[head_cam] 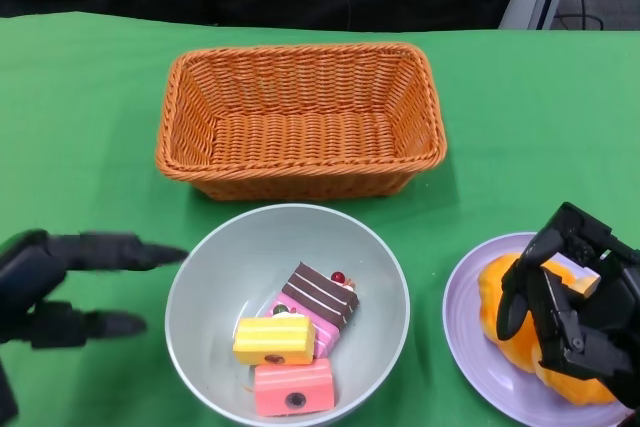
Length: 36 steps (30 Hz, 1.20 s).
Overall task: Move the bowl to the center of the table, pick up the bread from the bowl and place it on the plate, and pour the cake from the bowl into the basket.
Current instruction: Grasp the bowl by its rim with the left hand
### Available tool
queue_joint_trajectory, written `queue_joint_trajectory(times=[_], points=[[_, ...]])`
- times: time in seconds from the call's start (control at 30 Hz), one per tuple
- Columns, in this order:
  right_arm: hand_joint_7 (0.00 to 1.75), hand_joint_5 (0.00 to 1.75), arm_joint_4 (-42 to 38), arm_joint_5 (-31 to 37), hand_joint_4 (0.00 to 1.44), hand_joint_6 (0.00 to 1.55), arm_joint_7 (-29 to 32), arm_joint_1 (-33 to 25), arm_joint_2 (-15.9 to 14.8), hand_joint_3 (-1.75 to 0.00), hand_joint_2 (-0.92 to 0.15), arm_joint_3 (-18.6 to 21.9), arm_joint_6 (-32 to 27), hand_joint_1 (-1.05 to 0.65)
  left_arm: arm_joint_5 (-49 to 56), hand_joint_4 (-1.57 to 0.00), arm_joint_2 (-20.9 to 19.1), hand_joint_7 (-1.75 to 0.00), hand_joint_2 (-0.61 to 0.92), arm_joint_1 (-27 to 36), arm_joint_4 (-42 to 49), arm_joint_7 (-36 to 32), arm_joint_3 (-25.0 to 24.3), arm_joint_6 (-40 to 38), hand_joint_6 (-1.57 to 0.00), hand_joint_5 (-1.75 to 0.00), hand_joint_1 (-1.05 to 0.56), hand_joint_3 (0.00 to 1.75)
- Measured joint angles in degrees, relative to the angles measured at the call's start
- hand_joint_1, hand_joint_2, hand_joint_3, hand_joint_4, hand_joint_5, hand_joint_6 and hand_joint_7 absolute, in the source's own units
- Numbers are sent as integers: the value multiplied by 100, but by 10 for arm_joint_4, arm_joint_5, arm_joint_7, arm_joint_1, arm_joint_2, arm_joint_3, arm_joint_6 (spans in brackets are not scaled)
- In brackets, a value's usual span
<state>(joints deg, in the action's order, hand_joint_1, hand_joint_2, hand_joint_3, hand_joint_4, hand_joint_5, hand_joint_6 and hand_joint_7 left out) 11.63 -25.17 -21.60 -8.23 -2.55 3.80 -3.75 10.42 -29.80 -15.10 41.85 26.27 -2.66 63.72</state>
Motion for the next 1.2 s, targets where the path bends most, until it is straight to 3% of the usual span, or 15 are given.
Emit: queue_joint_trajectory(times=[0.17,0.33,0.5,0.63,0.83,1.2], points=[[172,175,-6,2,79,54,1,2,1,-122,-55,0,0,-22,114,-56,-29,-2,88,-9,11,-67,0,121,-61,-3,-68,0],[172,175,-8,3,77,53,13,4,6,-118,-55,0,-1,-22,225,-77,-34,-5,80,-26,15,-142,-15,188,-82,-5,-70,0],[171,175,-8,9,77,53,20,4,10,-117,-57,-1,-2,-23,336,-88,-31,-4,77,-31,8,-241,-38,214,-91,-5,-54,0],[171,175,-9,9,77,53,21,7,15,-116,-57,-1,-3,-22,466,-91,-27,-2,78,-29,-42,-393,-38,181,-93,-4,-43,1],[171,175,-12,9,77,53,21,8,17,-115,-58,0,-3,-23,608,-98,-42,-2,84,-36,-60,-603,93,87,-97,-4,-39,3],[170,175,-11,9,77,54,22,8,23,-116,-57,-1,-6,-23,653,-104,-81,-2,88,-137,-16,-710,306,5,-100,-3,-42,1]])
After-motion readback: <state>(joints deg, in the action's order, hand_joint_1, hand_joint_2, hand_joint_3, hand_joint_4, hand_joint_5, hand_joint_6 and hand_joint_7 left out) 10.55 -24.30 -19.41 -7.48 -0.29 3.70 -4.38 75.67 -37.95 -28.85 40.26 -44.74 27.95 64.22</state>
